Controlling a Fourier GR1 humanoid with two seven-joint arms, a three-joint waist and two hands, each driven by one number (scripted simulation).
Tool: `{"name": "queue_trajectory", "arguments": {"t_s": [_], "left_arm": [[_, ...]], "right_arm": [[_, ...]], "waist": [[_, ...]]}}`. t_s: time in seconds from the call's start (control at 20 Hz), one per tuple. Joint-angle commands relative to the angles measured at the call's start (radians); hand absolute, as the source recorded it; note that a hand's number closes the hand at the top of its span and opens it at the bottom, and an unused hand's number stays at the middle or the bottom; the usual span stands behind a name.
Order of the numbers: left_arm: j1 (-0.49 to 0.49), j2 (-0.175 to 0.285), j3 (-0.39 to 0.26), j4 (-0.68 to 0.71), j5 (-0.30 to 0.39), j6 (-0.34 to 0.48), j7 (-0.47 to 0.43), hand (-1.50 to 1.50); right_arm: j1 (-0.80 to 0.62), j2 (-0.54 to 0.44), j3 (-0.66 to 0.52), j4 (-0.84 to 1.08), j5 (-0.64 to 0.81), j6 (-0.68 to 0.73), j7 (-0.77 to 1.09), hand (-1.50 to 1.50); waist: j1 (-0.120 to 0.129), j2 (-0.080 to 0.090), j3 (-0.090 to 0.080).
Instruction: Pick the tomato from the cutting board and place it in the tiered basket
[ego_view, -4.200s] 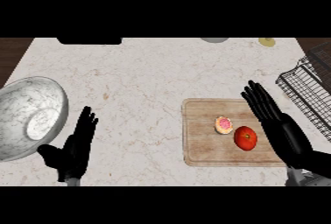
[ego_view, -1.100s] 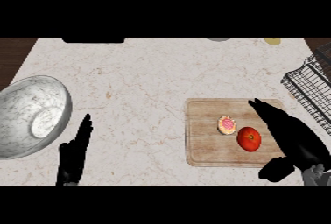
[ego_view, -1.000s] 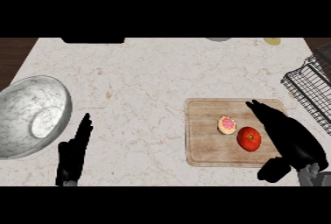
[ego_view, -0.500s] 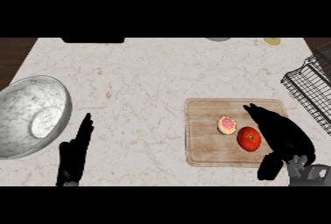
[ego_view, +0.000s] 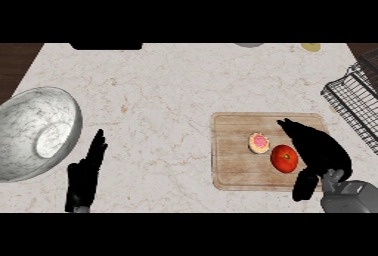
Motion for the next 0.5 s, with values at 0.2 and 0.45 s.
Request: {"name": "queue_trajectory", "arguments": {"t_s": [0.2, 0.45], "left_arm": [[-0.019, -0.023, 0.028, -0.006, -0.045, 0.001, 0.05, 0.0], [0.038, -0.054, 0.009, -0.025, -0.072, -0.004, 0.025, 0.0]], "right_arm": [[-0.068, 0.098, -0.035, 0.169, 0.062, 0.002, -0.032, -1.5], [0.001, 0.087, -0.044, 0.216, 0.099, -0.034, -0.125, -1.5]], "waist": [[0.002, 0.003, -0.003], [0.001, 0.003, -0.003]]}}
